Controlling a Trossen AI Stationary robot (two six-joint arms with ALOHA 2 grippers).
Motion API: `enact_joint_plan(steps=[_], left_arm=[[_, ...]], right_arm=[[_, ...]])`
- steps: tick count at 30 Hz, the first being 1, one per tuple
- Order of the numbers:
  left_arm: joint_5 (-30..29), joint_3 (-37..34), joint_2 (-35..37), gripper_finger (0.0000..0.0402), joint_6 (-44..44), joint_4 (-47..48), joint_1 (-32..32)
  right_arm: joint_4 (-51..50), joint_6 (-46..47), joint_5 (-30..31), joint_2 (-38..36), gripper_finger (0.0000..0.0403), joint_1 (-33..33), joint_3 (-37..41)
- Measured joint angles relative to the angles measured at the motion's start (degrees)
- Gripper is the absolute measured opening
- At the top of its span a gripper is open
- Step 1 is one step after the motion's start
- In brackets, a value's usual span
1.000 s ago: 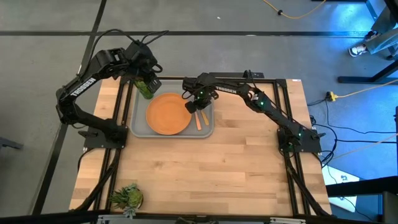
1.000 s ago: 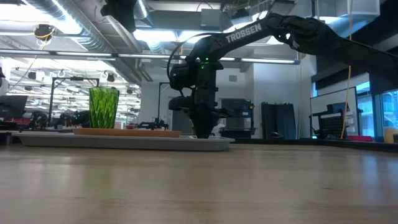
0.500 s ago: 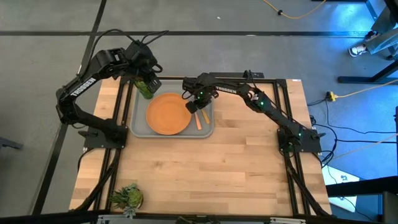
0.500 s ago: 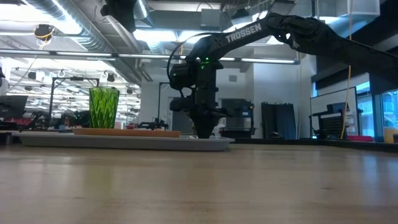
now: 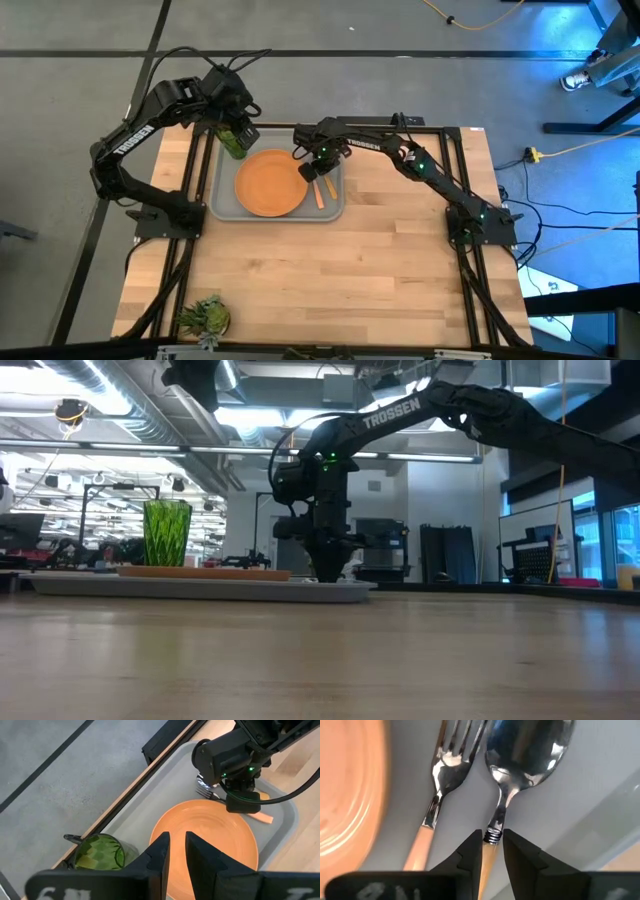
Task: Pick and place plate/cup/fork/spoon on tray
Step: Adjust the orange spoon on the gray serving tray, then move the gray serving tray to the center of the table
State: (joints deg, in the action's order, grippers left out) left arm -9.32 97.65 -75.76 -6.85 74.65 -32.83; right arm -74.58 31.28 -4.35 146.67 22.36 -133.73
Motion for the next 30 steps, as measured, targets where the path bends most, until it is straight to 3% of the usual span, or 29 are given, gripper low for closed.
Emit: enact_joint_plan(steps=[17, 23, 30], left_arm=[[0.0, 0.0, -0.01, 0.0053, 0.18, 0.0, -0.01], [-0.01, 0.0, -0.01, 0.0053, 2.56, 0.09, 0.02], [-0.1, 0.01, -0.01, 0.0053, 2.5, 3.6, -0.01]], right_arm=[[-2.15, 1.33, 1.2, -0.1, 0.0064, 0.05, -1.18], [-3.42, 1.14, -1.12, -0.22, 0.0063, 0.35, -1.18], [-4.96, -4.85, -1.3, -3.2, 0.0062, 0.66, -1.22]])
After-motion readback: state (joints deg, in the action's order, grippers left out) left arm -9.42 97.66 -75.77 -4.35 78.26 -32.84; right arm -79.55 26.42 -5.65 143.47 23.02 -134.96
